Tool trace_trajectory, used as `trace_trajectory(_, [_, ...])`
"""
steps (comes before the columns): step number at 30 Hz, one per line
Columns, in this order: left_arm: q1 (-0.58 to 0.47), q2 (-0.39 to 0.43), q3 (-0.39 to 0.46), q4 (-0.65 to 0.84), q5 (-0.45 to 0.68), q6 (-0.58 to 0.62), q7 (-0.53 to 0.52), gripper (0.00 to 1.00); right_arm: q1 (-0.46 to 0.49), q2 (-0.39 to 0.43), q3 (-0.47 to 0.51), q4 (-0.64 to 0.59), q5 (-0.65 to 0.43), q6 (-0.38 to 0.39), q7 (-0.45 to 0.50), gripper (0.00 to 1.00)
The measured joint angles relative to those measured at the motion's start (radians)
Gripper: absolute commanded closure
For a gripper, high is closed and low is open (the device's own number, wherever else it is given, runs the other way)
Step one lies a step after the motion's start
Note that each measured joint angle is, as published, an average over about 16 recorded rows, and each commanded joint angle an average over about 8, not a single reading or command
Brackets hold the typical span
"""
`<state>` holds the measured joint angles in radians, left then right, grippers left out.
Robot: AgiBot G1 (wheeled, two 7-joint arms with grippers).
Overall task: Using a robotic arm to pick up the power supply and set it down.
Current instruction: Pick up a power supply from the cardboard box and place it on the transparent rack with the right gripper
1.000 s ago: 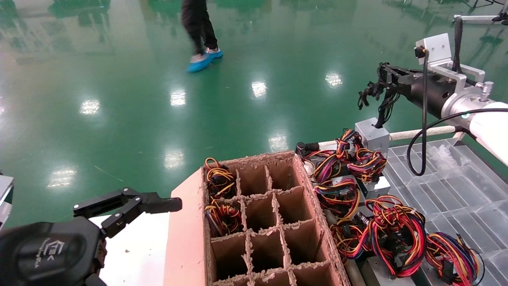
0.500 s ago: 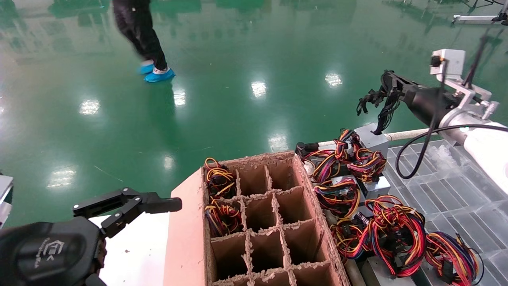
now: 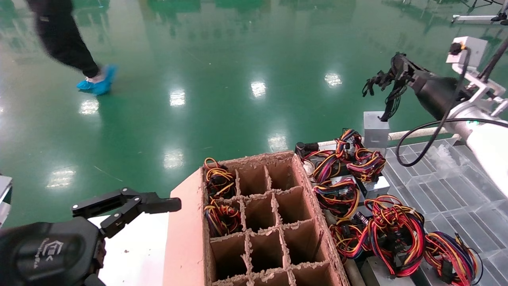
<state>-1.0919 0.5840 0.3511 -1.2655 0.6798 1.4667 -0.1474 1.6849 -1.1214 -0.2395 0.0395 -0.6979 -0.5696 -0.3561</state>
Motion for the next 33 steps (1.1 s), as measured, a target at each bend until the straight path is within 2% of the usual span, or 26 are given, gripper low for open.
trace_trajectory(11, [0.0,0.0,0.0,0.0,0.0,0.0,0.0,0.0,-0.016,-0.013,0.032,-0.015,0.043,0.014,-0.076,1.0])
trace_trajectory(33, [0.0,0.0,0.0,0.0,0.0,0.0,0.0,0.0,-0.108,-0.019,0.149,-0.029,0.209,-0.024,-0.118,1.0])
